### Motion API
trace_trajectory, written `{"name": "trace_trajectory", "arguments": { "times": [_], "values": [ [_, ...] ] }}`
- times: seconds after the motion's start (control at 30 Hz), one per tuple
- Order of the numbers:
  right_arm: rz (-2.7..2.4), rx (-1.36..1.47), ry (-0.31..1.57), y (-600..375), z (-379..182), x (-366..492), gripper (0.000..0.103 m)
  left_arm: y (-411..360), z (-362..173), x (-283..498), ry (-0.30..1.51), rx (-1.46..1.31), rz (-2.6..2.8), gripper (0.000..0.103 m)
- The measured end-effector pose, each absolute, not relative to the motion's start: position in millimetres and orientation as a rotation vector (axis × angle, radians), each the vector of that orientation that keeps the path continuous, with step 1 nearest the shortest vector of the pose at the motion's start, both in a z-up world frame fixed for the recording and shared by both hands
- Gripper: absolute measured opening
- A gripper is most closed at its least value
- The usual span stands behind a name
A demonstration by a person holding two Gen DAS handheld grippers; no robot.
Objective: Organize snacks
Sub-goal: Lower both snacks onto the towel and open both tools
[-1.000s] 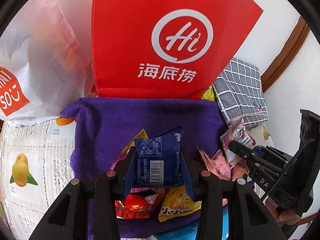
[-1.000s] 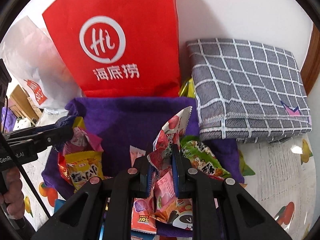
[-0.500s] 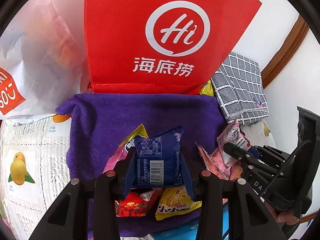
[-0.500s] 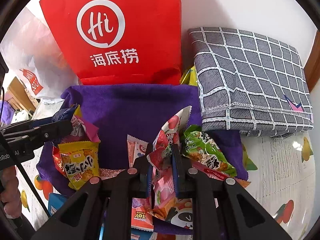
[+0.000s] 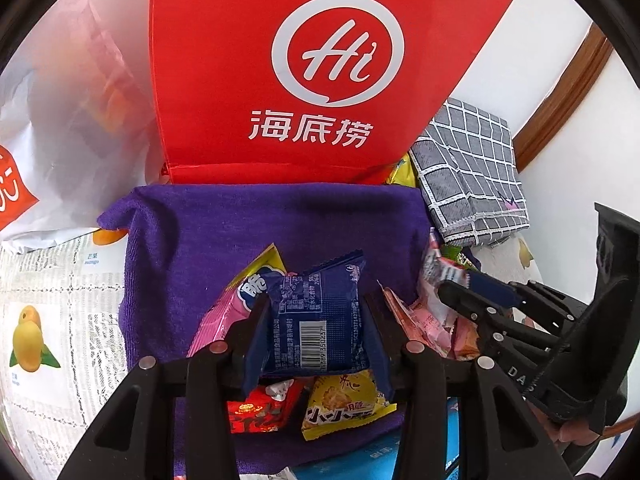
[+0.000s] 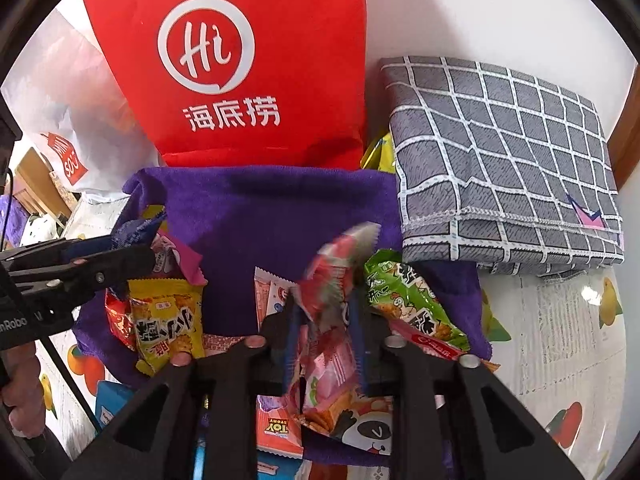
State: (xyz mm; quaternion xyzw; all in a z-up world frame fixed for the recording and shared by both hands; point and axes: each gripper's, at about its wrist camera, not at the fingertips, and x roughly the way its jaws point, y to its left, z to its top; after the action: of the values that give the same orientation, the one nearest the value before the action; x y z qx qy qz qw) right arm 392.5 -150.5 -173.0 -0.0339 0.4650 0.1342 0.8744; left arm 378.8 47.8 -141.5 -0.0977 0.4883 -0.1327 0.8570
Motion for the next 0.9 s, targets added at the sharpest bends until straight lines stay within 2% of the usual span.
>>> {"name": "trace_trajectory", "arguments": {
  "times": [0.6, 0.9],
  "values": [
    [0.243, -0.002, 0.888, -176.1, -148.8, 386.8, 0.035, 42.7, -141.0, 379.7, 1.031, -0.184, -0.3, 0.047],
    [0.233, -0.002, 0.885, -174.7, -147.2, 385.9, 0.037, 36.9, -141.7, 379.4, 1.036, -0.139, -0.288, 0.061]
  ]
}}
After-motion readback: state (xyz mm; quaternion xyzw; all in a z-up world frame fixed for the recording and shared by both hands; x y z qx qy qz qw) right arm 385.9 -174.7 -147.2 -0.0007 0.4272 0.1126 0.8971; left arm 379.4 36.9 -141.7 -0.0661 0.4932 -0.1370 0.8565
